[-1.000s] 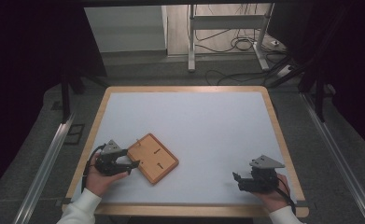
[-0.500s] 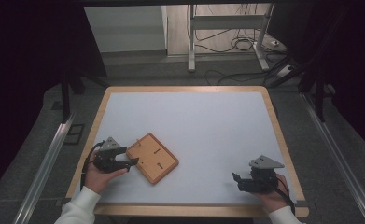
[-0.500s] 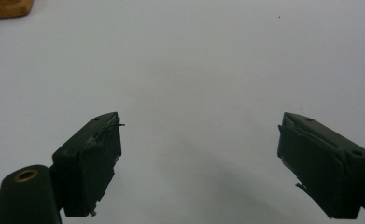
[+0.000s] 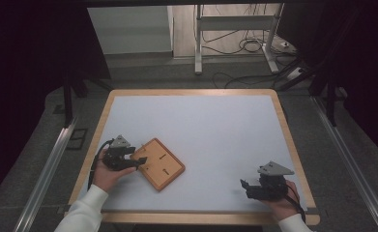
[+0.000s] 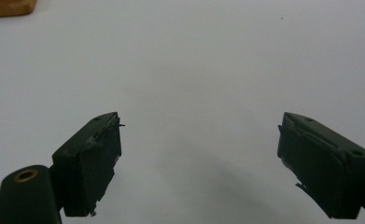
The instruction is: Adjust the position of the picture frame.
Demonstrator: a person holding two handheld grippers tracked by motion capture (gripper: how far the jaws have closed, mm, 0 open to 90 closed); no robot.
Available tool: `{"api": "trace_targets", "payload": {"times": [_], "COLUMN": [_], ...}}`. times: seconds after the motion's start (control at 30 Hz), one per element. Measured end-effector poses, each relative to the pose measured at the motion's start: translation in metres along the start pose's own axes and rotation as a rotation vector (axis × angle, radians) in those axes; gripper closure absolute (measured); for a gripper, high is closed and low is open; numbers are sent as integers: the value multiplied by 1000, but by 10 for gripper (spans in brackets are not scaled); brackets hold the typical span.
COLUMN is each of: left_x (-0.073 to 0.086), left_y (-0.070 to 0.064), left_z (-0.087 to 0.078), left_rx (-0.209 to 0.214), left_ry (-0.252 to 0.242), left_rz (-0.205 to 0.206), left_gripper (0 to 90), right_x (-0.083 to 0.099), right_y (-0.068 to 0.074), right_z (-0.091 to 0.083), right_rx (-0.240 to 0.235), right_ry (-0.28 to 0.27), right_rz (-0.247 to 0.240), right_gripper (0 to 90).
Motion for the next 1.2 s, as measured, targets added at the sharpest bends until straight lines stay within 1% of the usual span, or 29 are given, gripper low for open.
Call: {"api": "trace_targets", "payload": {"times": [0.07,0.17,0.2,0.23,0.33,0.4,0.47,0.57,0.6,0.63,0.67,0.7,0.73,0.77,0.8,0.83,0.97,1.1,1.2], "left_x": [-4,-9,-9,-10,-10,-11,-13,-15,-15,-15,-15,-15,-15,-15,-16,-16,-17,-18,-20], "left_y": [1,3,5,6,8,8,9,9,9,9,10,10,10,10,10,10,10,10,9], "left_z": [3,7,9,10,13,15,17,20,21,22,24,25,27,28,28,29,28,27,27], "left_rx": [1,-15,-13,-9,-15,-19,-27,-33,-33,-32,-27,-18,-19,-22,-12,-11,-11,2,-2], "left_ry": [0,1,-3,-2,-1,-7,-13,-13,-17,-13,-12,-9,-9,-13,-15,-18,-14,-22,-21], "left_rz": [0,9,0,-6,0,0,2,11,11,12,8,2,-1,2,-1,-2,0,-17,-18], "left_gripper": [338,372,406,406,476,528,538,593,641,641,701,701,782,782,817,834,844,844,843], "right_x": [-1,-2,-2,-2,-1,-2,-3,-4,-4,-4,-3,-3,-3,-3,-3,-3,-3,-3,-3], "right_y": [1,1,1,1,1,1,2,3,3,3,2,2,2,2,1,1,2,2,1], "right_z": [0,-1,-1,-1,-1,-1,-2,-2,-2,-2,-2,-2,-2,-2,-2,-2,-1,-1,-2], "right_rx": [-1,1,3,3,2,-3,-4,0,2,2,8,8,16,16,16,17,18,19,22], "right_ry": [-6,-16,-14,-14,-16,-34,-42,-47,-44,-44,-44,-44,-40,-40,-40,-40,-41,-40,-40], "right_rz": [-8,-14,-16,-16,-15,-18,-23,-37,-40,-40,-35,-35,-28,-28,-26,-24,-27,-25,-21], "right_gripper": [137,137,137,137,137,137,137,137,137,137,137,137,138,138,138,139,139,139,140]}}
Point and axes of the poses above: each handheld gripper's, and its own axes: z roughly forward along the jaws, x roughly out of its underside, y roughly to its left, the point moved 5 cm from there along z, roughly forward along the jaws, and after that the axes turned 8 degrees about -z, right-handed, at the moved point
